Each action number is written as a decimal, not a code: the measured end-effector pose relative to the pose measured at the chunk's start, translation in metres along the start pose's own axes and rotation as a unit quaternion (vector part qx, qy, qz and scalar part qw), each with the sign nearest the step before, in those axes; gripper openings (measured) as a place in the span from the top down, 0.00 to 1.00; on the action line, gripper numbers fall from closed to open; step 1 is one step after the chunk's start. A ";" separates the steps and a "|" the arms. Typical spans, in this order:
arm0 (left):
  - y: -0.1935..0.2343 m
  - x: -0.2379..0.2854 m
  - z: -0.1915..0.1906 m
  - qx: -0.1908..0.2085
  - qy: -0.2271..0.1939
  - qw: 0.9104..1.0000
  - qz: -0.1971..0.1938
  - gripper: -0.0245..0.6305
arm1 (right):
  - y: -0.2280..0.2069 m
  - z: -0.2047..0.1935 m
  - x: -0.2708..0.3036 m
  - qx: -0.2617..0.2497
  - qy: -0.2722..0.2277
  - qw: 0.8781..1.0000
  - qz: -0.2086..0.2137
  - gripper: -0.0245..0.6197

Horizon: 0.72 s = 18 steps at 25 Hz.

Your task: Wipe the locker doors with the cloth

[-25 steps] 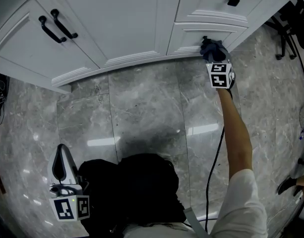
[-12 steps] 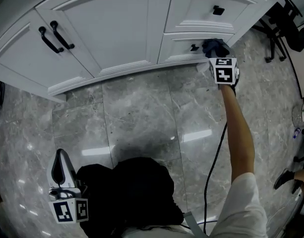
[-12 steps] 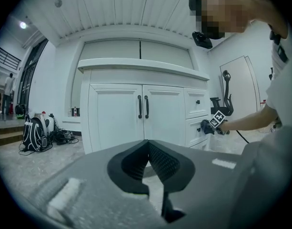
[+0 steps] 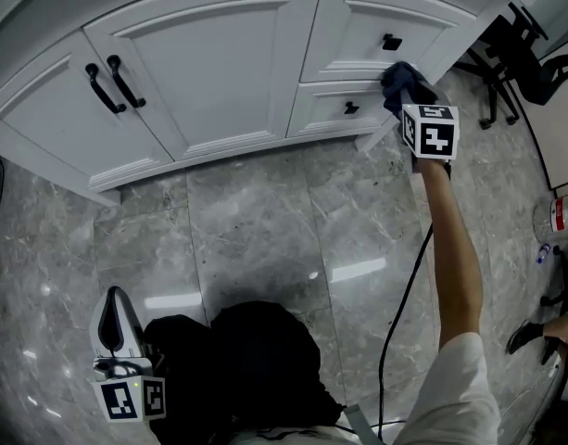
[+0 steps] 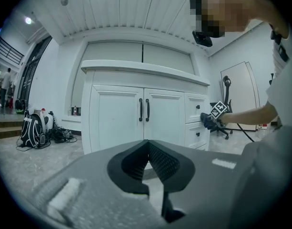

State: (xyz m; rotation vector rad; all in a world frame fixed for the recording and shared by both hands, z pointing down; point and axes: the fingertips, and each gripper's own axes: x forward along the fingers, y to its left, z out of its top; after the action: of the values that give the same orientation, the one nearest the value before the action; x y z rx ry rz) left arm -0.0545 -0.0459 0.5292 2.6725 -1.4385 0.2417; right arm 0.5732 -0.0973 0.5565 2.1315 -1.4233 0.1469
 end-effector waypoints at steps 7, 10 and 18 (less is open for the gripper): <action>0.006 -0.002 0.005 -0.013 -0.014 1.000 0.004 0.96 | -0.023 0.099 -0.032 -0.020 -0.068 0.997 -0.028 0.85; 0.009 -0.003 0.004 -0.017 -0.015 1.000 0.001 0.96 | -0.030 0.121 -0.043 -0.021 -0.089 0.995 -0.047 0.85; 0.024 0.005 -0.005 -0.037 -0.004 0.999 0.012 0.96 | -0.020 0.135 -0.065 0.040 -0.152 0.987 -0.037 0.85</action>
State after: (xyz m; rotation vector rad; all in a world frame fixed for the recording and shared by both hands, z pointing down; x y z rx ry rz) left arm -0.0721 -0.0625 0.5355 2.6011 -1.4535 0.1750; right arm 0.5345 -0.1078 0.4108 2.3458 -1.5244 -0.1585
